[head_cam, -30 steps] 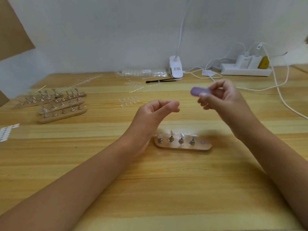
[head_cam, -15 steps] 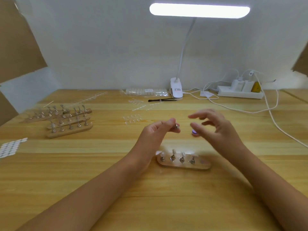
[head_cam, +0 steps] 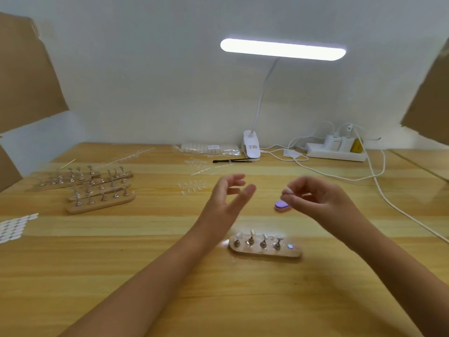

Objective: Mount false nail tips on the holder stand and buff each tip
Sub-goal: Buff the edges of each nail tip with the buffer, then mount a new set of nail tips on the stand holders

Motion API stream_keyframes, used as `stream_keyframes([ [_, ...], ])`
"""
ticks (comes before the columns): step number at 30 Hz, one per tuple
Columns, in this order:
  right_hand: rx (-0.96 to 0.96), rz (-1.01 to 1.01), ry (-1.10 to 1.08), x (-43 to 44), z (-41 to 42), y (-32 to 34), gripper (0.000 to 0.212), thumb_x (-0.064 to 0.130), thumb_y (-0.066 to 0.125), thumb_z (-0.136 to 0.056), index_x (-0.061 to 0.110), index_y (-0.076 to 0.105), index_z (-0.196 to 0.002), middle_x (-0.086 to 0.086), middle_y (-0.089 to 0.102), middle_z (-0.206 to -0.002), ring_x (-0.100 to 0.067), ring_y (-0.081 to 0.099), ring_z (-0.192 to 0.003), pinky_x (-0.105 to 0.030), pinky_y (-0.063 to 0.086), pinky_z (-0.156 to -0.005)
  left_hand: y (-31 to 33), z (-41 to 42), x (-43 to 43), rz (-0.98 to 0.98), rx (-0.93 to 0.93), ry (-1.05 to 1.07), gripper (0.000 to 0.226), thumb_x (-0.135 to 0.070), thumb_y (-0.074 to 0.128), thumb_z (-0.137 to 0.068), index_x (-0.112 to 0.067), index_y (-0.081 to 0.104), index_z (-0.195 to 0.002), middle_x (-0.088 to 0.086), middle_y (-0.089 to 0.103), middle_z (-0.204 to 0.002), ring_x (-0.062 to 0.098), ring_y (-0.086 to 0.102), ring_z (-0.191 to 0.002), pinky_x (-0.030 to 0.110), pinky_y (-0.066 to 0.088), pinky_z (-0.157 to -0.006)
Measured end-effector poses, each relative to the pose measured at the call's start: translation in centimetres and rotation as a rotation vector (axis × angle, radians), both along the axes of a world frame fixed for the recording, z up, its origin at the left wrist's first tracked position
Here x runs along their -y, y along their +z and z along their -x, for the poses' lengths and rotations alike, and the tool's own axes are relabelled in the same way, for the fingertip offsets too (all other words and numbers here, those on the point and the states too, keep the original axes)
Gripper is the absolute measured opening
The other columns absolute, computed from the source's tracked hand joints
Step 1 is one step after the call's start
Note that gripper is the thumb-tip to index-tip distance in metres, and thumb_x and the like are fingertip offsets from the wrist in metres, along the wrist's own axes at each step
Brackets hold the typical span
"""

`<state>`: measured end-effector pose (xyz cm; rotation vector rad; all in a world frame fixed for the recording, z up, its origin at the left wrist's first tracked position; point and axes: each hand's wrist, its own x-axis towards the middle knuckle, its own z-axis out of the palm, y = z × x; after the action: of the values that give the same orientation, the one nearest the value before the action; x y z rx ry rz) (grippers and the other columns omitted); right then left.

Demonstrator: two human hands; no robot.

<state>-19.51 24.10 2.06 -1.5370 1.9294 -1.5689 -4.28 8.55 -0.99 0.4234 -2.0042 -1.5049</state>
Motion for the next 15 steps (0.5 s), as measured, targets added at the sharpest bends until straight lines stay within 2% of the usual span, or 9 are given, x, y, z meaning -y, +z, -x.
stream_keyframes([
  [1,0.071,-0.052,0.015,-0.7,0.2,-0.1,0.008,0.018,0.076,-0.08,0.015,0.069,-0.082,0.003,0.072,-0.077,-0.005,0.066,-0.072,-0.015,0.05,-0.066,0.2,-0.1,0.3,-0.018,-0.03,0.034,0.057,-0.069,0.056,-0.081,-0.037,0.045,-0.126,-0.019,0.053,-0.122,-0.02,0.051,-0.103,0.0,0.04,-0.077],
  [3,0.042,-0.184,-0.01,-2.2,0.8,-1.3,0.005,0.011,0.074,-0.084,0.012,0.069,-0.083,0.004,0.072,-0.081,-0.008,0.065,-0.075,-0.016,0.051,-0.067,0.3,-0.2,0.9,-0.078,-0.081,0.116,0.049,-0.063,0.056,-0.087,-0.034,0.046,-0.125,-0.017,0.054,-0.119,-0.022,0.053,-0.096,-0.001,0.04,-0.071],
  [6,-0.057,-0.31,-0.084,-3.5,0.7,-3.3,0.009,0.007,0.072,-0.085,0.015,0.07,-0.081,0.008,0.071,-0.081,-0.008,0.059,-0.071,-0.021,0.049,-0.069,-0.1,0.0,1.5,-0.182,-0.069,0.182,0.031,-0.048,0.054,-0.094,-0.034,0.05,-0.121,-0.01,0.057,-0.122,-0.006,0.054,-0.108,0.011,0.038,-0.074],
  [9,-0.079,-0.336,-0.101,-3.7,0.4,-4.2,0.009,0.01,0.074,-0.084,0.017,0.07,-0.079,0.011,0.07,-0.079,-0.002,0.05,-0.062,-0.018,0.044,-0.064,-0.7,0.3,1.7,-0.223,-0.041,0.188,0.02,-0.043,0.053,-0.097,-0.034,0.055,-0.114,-0.008,0.06,-0.124,0.006,0.054,-0.118,0.015,0.036,-0.078],
  [15,-0.118,-0.338,-0.086,-3.4,0.4,-4.9,0.01,0.021,0.078,-0.081,0.023,0.07,-0.077,0.018,0.06,-0.065,-0.001,0.042,-0.056,-0.013,0.035,-0.056,-1.3,0.5,1.7,-0.192,-0.049,0.2,0.015,-0.042,0.055,-0.097,-0.036,0.059,-0.109,-0.011,0.065,-0.115,-0.01,0.058,-0.1,-0.001,0.039,-0.069],
])
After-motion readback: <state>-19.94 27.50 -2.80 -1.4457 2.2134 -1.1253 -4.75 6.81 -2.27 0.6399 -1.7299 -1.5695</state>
